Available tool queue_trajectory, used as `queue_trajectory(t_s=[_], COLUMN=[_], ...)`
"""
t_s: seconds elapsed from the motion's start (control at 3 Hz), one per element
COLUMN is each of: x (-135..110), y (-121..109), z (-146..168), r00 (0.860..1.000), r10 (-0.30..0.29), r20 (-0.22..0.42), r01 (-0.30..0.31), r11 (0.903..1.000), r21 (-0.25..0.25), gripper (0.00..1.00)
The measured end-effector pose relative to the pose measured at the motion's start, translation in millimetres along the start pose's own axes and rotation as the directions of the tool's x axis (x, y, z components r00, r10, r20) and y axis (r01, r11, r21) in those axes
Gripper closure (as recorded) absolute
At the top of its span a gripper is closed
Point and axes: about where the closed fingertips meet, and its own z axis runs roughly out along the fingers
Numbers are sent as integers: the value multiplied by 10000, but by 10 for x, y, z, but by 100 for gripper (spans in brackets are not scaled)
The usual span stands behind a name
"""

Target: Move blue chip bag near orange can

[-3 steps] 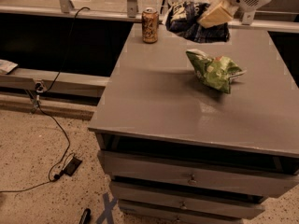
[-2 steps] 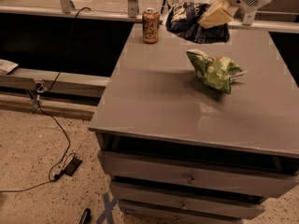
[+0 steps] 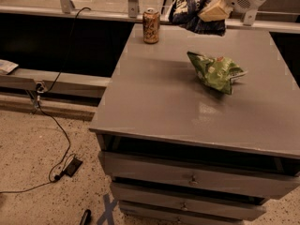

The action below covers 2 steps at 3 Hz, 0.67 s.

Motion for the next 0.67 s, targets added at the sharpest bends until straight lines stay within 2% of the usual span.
queue_trajectory(t_s=[0.33, 0.67], x=[177, 315], y=[-291, -487], z=[278, 540], r00=[9999, 10000], r10=[-61, -77], r20=[134, 37], r01=[56, 74], r11=[9993, 9976], r21=[365, 689], gripper=[100, 100])
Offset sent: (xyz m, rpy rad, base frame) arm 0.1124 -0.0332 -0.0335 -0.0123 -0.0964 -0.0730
